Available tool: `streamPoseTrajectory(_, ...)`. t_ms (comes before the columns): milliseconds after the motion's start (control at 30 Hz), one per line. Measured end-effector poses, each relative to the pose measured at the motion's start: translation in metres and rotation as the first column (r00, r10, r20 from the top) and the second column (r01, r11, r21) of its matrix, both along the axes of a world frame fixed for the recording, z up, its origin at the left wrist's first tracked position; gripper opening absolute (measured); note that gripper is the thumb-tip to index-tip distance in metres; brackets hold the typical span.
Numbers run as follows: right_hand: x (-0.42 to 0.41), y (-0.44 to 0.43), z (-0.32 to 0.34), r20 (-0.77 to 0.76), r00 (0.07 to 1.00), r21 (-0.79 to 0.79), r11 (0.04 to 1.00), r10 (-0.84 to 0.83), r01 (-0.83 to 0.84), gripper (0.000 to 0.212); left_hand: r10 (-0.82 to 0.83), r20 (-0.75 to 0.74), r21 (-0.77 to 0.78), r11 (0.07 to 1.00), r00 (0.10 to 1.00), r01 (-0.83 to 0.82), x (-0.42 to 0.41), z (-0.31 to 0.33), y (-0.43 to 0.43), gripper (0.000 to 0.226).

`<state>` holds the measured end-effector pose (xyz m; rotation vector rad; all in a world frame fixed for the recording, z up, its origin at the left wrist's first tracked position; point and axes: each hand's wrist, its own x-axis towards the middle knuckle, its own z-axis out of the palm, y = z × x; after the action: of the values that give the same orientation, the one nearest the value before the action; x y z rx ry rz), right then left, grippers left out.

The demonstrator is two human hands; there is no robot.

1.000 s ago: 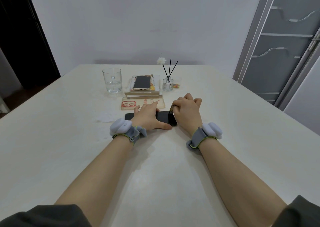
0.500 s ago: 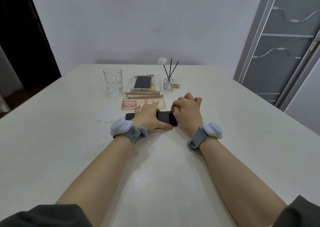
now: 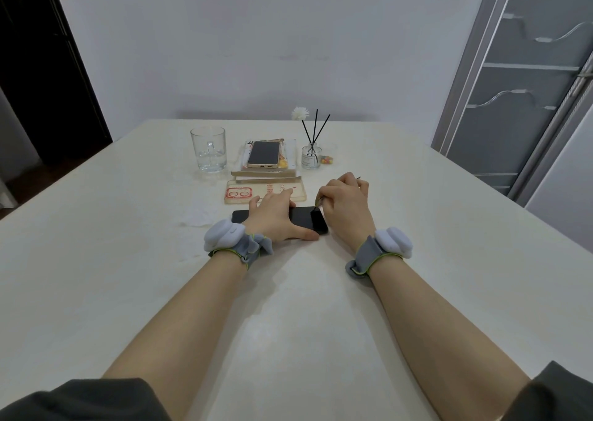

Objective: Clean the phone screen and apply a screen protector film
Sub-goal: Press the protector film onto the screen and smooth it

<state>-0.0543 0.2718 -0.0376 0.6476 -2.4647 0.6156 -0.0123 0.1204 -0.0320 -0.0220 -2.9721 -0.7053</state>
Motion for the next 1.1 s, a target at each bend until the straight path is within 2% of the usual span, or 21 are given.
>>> streamPoseTrajectory(200, -0.002, -0.001, -0.001, 0.023, 1.000, 0.015, 1.000, 0.004, -0.004, 0.029, -0.003, -0.004, -0.005, 1.000, 1.000, 0.003, 0.000, 0.000, 0.000, 0.107)
streamPoseTrajectory(400, 0.000, -0.001, 0.001, -0.073, 0.991, -0.106, 0.989, -0.115, 0.107, 0.024, 0.001, 0.001, -0.002, 1.000, 1.000, -0.001, -0.001, -0.001, -0.001, 0.108)
streamPoseTrajectory(533, -0.002, -0.002, 0.007, -0.027, 0.996, -0.139, 0.987, -0.090, 0.085, 0.033, 0.004, -0.005, -0.012, 1.000, 1.000, -0.004, -0.002, -0.002, -0.002, 0.109)
streamPoseTrajectory(667, -0.003, 0.002, 0.017, 0.015, 0.991, -0.208, 0.969, -0.131, 0.131, 0.033, 0.004, -0.008, -0.024, 1.000, 1.000, -0.004, -0.002, -0.003, -0.002, 0.110)
streamPoseTrajectory(800, -0.002, 0.000, 0.022, 0.163, 0.985, -0.376, 0.920, -0.053, 0.112, 0.030, -0.005, -0.006, -0.027, 1.000, 1.000, 0.004, -0.003, -0.003, -0.002, 0.111)
streamPoseTrajectory(967, -0.012, 0.007, 0.019, 0.401, 0.914, -0.419, 0.875, -0.062, 0.243, 0.029, -0.005, -0.006, -0.026, 1.000, 1.000, 0.005, -0.003, -0.003, -0.002, 0.110)
streamPoseTrajectory(1100, -0.012, 0.011, 0.015, 0.485, 0.874, -0.458, 0.846, -0.019, 0.273, 0.027, -0.006, -0.008, -0.027, 1.000, 1.000, 0.006, -0.004, -0.004, -0.002, 0.109)
